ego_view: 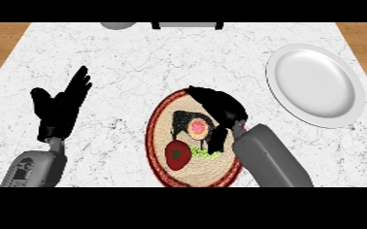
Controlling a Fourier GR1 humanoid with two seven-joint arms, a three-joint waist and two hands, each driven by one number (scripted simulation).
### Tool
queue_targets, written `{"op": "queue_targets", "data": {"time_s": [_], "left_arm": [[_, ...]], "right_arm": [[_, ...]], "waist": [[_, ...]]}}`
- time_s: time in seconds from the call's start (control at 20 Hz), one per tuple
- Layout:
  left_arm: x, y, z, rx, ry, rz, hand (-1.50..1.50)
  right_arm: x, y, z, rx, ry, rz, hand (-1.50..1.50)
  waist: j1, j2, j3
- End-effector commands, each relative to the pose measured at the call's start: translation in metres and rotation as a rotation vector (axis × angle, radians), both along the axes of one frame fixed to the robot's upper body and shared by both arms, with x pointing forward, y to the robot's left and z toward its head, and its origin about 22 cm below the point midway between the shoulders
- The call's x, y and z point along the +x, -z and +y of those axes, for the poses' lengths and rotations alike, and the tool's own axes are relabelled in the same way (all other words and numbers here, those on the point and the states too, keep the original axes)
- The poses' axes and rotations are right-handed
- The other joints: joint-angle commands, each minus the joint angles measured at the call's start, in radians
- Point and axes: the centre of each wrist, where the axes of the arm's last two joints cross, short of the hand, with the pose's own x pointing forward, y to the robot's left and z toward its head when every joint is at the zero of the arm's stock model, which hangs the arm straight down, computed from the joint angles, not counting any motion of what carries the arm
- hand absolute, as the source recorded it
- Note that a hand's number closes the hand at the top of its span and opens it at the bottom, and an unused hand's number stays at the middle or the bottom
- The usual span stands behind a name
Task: Pick the cupcake from the placemat and place it in the plate
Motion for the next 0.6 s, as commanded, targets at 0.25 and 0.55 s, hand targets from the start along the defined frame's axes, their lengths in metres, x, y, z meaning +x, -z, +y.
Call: {"op": "queue_targets", "data": {"time_s": [0.25, 0.55], "left_arm": [[-0.01, 0.004, 0.013, -0.004, -0.003, 0.004, 0.0], [0.006, -0.004, 0.0, -0.001, -0.003, -0.008, 0.0]], "right_arm": [[0.006, 0.013, 0.017, -0.102, -0.068, 0.045, -1.5], [-0.002, 0.018, 0.016, -0.076, -0.189, 0.034, 1.5]], "waist": [[0.002, 0.0, 0.0], [-0.001, 0.0, 0.0]]}}
